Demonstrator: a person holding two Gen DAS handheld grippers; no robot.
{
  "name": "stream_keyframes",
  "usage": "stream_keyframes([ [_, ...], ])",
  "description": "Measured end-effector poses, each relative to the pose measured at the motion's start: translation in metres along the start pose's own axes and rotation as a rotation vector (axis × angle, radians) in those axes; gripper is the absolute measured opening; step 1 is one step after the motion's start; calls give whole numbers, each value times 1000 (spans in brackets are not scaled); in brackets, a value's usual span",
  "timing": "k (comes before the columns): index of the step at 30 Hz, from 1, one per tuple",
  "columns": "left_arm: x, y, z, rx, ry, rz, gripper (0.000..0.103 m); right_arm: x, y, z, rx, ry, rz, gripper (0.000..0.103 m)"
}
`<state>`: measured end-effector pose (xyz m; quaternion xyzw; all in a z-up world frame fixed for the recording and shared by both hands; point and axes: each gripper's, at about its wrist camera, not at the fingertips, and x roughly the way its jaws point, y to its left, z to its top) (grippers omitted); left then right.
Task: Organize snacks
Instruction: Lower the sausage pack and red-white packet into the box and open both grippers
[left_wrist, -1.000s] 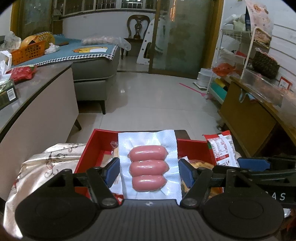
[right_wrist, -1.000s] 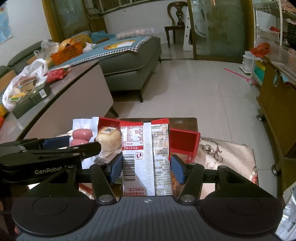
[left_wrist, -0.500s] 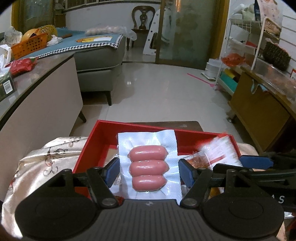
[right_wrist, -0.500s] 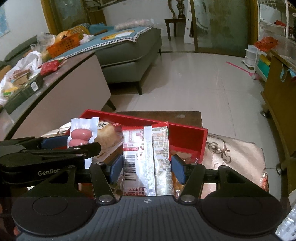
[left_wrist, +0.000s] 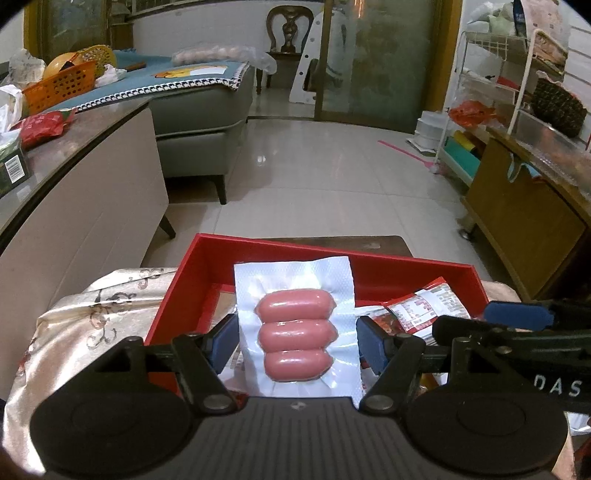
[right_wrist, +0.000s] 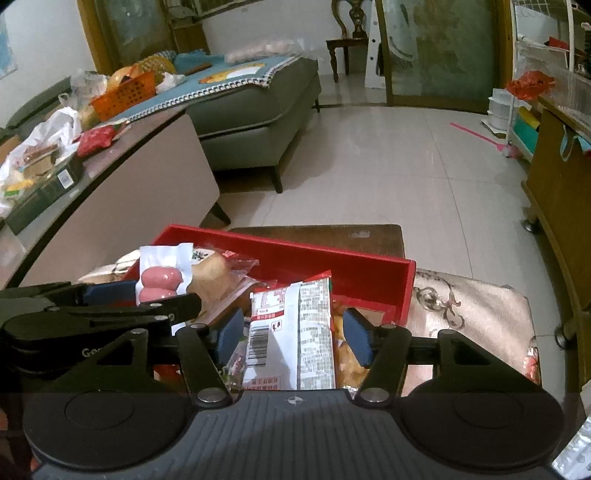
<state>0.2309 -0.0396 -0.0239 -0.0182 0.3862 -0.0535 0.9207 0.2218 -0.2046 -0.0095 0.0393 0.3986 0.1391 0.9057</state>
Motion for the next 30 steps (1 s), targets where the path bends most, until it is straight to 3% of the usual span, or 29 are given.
stream_keyframes([
  [9,3,-3,2,17,29,20,64,1,-7,1,16,-7,-6,71],
  [15,-15,-1,6,14,-8,20,71,-10,-5,3,22,-18,-15,77],
  [30,-62,7,-5,-11,-38,12,71,-57,13,-4,18,-47,-36,84],
])
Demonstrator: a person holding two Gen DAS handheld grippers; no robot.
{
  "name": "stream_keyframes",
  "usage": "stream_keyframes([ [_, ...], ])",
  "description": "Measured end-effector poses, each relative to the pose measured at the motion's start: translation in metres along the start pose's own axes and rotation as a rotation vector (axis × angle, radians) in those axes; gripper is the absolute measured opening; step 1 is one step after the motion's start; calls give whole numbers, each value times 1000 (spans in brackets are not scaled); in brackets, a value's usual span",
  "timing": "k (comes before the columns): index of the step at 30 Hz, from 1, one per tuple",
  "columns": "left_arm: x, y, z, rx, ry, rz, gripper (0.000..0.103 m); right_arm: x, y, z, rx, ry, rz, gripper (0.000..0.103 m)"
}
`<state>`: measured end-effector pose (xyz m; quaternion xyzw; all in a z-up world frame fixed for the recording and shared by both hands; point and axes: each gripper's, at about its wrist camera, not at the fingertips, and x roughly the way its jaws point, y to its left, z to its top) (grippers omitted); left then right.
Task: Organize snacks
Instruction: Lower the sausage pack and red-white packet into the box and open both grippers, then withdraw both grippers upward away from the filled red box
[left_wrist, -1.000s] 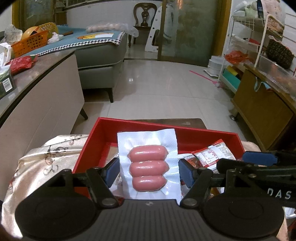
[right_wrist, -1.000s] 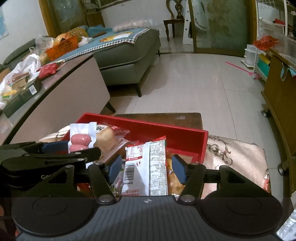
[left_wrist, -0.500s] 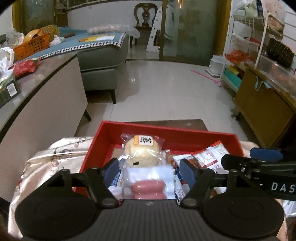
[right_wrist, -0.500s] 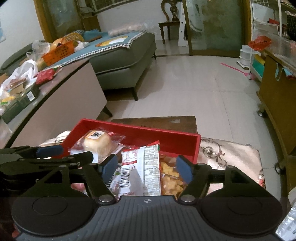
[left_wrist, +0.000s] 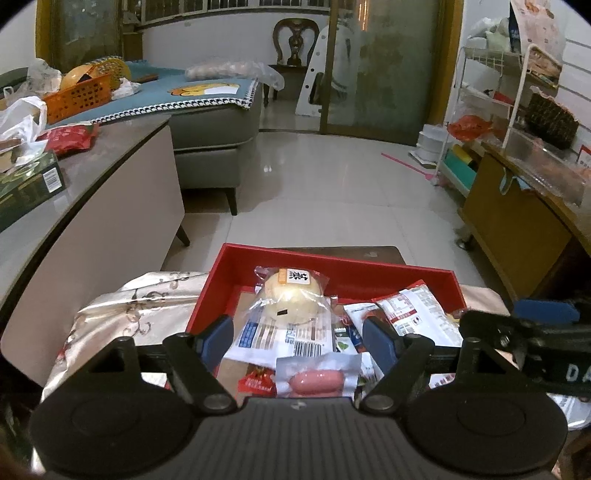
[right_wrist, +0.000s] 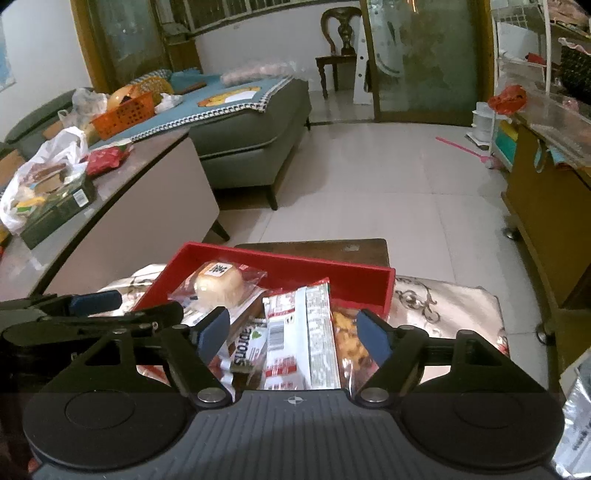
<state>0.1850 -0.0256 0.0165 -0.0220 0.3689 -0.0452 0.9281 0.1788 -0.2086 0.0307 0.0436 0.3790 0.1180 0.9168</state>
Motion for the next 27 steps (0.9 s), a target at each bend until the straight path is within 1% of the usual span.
stream_keyframes([
  [2,-6,2,-3,-7,0,-7,72,-6,1,-5,-2,-1,-7,86],
  [9,-24,6,-25,-14,29,-15,73,-25,3,-28,17,14,-23,87],
  [14,-42,8,-43,-34,43,-35,74,-41,4,-45,37,20,-27,87],
  [17,-54,6,-53,-22,40,-37,75,-50,7,-56,36,26,-27,88],
  [19,-62,5,-61,-17,38,-37,79,-55,8,-63,35,30,-28,88],
  [27,-86,-1,-84,-6,44,-43,81,-68,12,-86,39,56,-31,88],
])
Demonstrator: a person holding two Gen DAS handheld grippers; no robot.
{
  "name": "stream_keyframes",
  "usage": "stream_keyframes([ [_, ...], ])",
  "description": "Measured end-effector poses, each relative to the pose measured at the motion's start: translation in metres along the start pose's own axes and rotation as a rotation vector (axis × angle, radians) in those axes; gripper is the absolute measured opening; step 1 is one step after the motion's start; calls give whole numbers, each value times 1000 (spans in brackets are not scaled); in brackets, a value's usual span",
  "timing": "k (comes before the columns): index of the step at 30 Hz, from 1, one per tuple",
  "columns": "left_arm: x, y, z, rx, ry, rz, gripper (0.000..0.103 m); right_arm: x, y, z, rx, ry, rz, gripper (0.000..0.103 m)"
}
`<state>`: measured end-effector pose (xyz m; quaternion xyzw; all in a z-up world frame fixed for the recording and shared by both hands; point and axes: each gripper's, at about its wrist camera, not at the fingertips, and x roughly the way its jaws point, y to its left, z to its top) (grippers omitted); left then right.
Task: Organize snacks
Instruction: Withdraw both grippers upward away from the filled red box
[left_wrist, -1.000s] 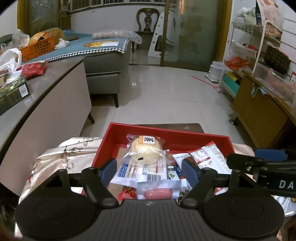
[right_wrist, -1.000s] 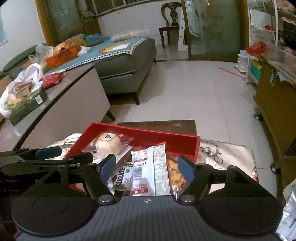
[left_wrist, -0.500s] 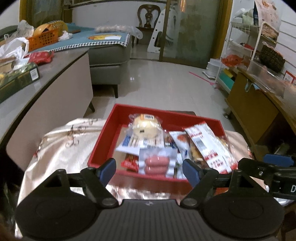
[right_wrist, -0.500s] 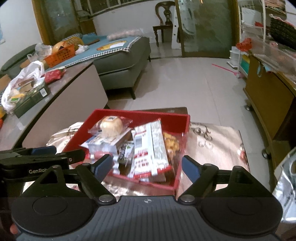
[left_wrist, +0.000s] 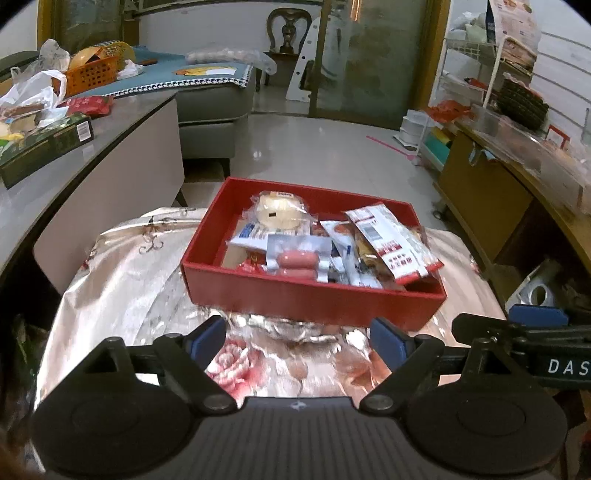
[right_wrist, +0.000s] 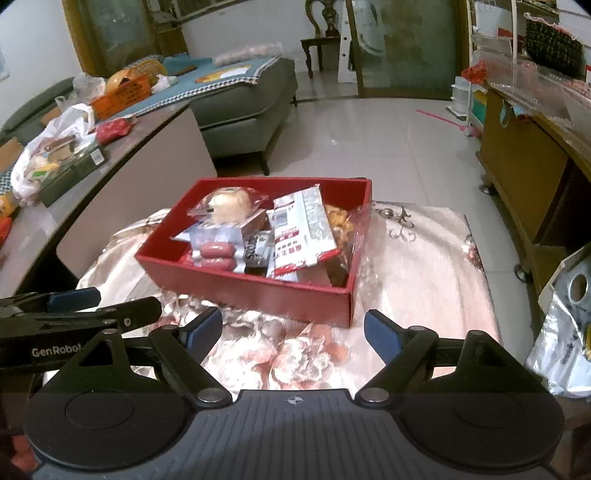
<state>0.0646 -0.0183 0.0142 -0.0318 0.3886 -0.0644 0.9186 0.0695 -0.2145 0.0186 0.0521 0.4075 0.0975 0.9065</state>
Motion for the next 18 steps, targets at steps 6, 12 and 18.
stream_keyframes([
  [6,-10,-4,-15,9,7,2,83,-11,3,-12,-4,1,5,89],
  [12,-17,-8,-24,23,10,3,83,-19,3,-21,-5,1,8,90],
  [18,-23,-9,-31,28,2,9,84,-24,3,-26,-7,2,14,90],
])
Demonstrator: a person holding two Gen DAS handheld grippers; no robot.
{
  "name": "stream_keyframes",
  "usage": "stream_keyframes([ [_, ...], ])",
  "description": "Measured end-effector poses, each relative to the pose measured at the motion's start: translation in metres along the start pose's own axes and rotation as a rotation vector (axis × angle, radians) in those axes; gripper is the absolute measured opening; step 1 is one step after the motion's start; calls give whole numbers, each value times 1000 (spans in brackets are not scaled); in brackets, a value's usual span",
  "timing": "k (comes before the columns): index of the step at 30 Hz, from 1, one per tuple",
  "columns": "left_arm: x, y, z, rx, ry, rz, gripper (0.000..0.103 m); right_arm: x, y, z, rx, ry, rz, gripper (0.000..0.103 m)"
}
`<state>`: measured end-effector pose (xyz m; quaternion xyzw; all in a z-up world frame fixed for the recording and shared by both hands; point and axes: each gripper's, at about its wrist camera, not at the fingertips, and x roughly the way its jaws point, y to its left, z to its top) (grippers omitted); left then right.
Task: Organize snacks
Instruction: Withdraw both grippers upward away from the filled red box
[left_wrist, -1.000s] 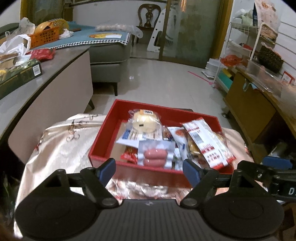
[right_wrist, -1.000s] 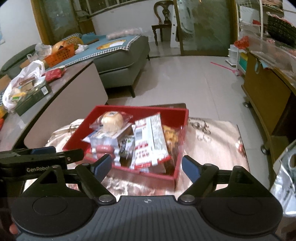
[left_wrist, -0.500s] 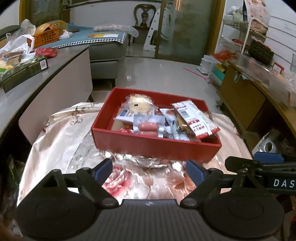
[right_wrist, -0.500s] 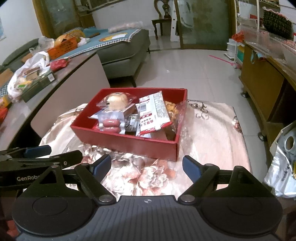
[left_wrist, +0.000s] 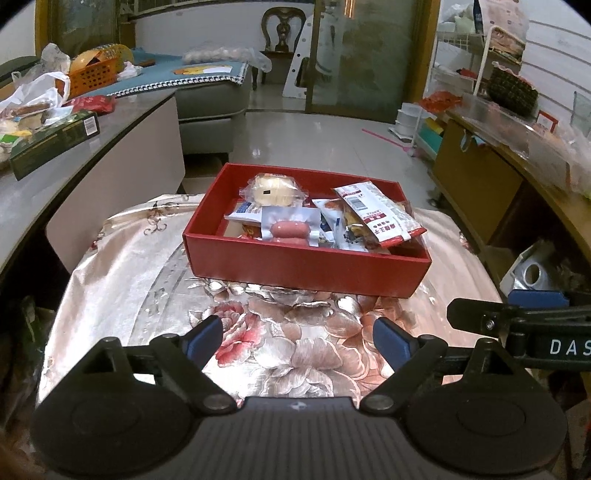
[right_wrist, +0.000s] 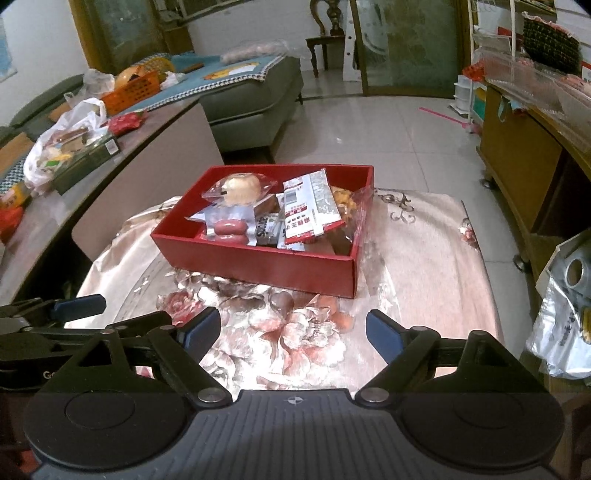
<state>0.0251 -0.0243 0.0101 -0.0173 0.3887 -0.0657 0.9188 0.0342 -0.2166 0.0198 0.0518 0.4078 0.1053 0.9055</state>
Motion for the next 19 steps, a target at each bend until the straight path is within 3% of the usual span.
stream_keyframes([
  [19,-14,-6,-9,30,-41,27,85,-11,-2,-4,3,-7,12,91],
])
